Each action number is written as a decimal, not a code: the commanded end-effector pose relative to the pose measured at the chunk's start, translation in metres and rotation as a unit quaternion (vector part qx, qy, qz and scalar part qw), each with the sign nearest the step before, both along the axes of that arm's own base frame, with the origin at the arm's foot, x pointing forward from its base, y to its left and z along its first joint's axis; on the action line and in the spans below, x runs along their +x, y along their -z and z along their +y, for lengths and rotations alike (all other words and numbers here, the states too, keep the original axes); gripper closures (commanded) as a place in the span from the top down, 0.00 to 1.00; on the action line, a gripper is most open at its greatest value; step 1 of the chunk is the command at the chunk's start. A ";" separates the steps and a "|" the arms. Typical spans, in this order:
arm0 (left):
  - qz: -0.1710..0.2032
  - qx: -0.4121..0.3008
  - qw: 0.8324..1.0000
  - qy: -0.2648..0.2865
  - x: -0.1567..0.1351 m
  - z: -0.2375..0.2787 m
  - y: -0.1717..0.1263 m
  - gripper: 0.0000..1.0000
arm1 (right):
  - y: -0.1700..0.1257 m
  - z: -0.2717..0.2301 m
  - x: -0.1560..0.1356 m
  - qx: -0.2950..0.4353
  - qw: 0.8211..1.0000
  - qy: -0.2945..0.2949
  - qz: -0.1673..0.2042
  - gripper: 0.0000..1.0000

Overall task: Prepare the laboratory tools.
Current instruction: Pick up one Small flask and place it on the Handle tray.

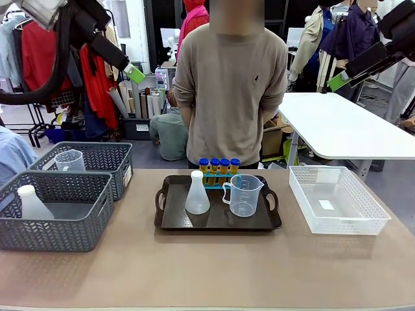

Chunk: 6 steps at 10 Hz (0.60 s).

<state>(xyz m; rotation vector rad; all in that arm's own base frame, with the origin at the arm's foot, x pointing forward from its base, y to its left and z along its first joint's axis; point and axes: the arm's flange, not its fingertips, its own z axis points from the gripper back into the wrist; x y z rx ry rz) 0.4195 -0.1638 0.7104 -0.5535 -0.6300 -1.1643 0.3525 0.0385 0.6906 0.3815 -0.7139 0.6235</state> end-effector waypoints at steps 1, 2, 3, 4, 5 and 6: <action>-0.003 -0.009 1.000 0.004 -0.002 -0.001 -0.005 1.00 | 0.000 0.000 0.000 0.007 1.000 -0.006 -0.002 1.00; -0.003 -0.009 1.000 0.004 -0.002 -0.001 -0.005 1.00 | 0.000 0.000 0.000 0.007 1.000 -0.006 -0.002 1.00; -0.003 -0.009 1.000 0.004 -0.002 -0.001 -0.005 1.00 | 0.000 0.000 0.000 0.007 1.000 -0.006 -0.002 1.00; -0.003 -0.009 1.000 0.004 -0.002 -0.001 -0.005 1.00 | 0.000 0.000 0.000 0.007 1.000 -0.006 -0.002 1.00; -0.003 -0.009 1.000 0.004 -0.002 -0.001 -0.005 1.00 | 0.000 0.000 0.000 0.007 1.000 -0.006 -0.002 1.00; -0.003 -0.009 1.000 0.004 -0.002 -0.001 -0.005 1.00 | 0.000 0.000 0.000 0.007 1.000 -0.006 -0.002 1.00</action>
